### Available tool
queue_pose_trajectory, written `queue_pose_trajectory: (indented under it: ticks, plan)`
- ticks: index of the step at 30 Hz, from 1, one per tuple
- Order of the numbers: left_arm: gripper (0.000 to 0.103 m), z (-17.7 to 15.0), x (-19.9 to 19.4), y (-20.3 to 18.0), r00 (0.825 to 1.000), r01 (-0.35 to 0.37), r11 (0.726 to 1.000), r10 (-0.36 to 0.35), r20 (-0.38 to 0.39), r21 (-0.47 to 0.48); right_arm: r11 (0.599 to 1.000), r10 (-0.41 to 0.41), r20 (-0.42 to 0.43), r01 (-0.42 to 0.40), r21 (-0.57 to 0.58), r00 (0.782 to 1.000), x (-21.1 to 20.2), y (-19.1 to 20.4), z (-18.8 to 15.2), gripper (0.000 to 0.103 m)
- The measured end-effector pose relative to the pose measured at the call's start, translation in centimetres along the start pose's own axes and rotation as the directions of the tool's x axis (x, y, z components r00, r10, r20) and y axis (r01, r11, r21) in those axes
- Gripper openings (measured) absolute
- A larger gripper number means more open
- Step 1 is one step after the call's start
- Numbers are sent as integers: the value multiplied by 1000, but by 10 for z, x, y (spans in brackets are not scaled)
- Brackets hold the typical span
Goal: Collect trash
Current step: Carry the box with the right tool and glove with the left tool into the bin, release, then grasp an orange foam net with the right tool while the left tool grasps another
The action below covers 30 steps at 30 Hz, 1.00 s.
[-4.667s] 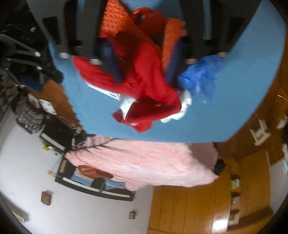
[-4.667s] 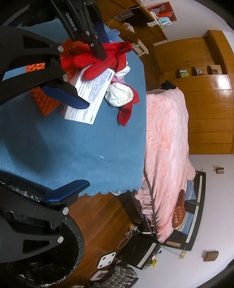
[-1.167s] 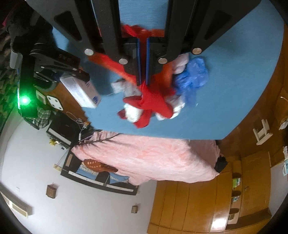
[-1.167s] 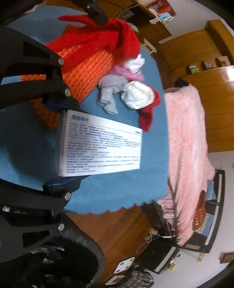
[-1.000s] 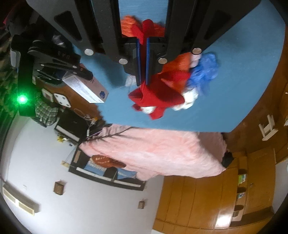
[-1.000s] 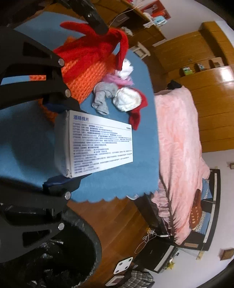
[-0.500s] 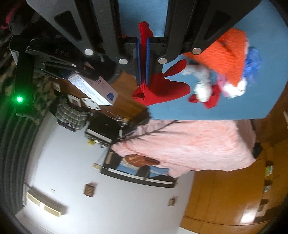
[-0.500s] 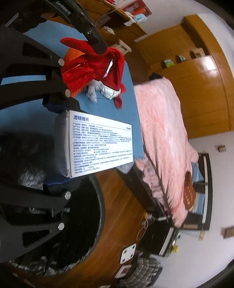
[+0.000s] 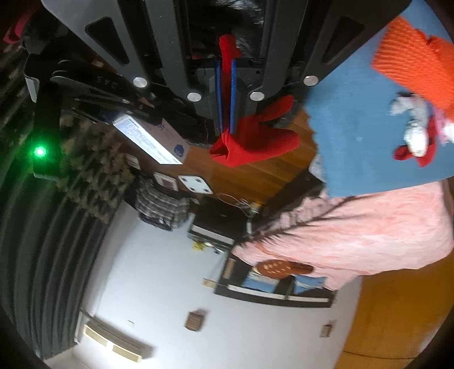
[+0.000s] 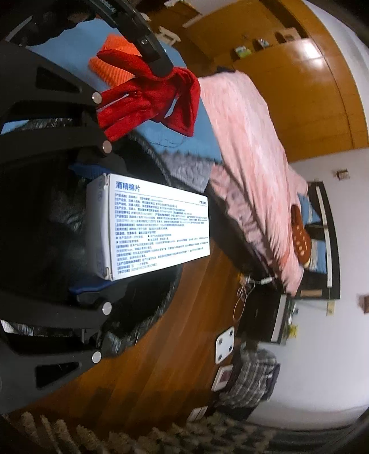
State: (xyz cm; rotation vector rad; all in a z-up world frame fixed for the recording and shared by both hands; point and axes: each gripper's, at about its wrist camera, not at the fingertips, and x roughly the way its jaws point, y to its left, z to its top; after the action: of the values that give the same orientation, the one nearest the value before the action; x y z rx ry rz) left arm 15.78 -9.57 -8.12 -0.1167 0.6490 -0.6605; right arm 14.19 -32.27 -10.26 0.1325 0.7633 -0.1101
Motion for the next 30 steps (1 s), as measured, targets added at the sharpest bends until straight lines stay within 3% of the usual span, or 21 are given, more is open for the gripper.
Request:
queue_pose_trajectory:
  ticks: [2,6,7,8,12,16,20,25,26,30]
  plan:
    - [11,-3,9,-5,1000,16,1000,-15,-25,14,1000,-26,6,26,3,1000,0,-9,-4,55]
    - [39,-11,12,-1,999,-5,1000,6,-45,25,998,-64,20,64,5,998,-2,-19,-10,81]
    - [43,-13,11,1,999,-15,1000,17,-45,24,998,-65,25,64,2,998,-2,-19,-12,83]
    - [54,-15,6,6,998,-41,999,41,-42,22,998,-64,28,64,1,998,-2,-18,-12,88]
    - [73,-19,-10,28,990,-139,990,139,-16,12,1000,-21,43,21,-9,999,-4,-1,-13,95]
    - [83,-26,-33,56,969,-249,969,249,8,-10,998,46,51,-44,-42,998,-1,29,-14,95]
    - [84,-36,-61,91,935,-354,934,355,20,-33,991,111,44,-107,-86,993,6,67,-13,95]
    - [84,-49,-95,131,870,-489,869,492,33,-67,969,202,26,-197,-147,979,20,121,-14,95]
    - [84,-54,-103,142,850,-522,850,525,32,-71,965,217,22,-211,-155,976,22,131,-14,95]
    - [83,-65,-119,172,809,-584,805,588,9,-105,938,281,16,-271,-216,960,31,178,-18,95]
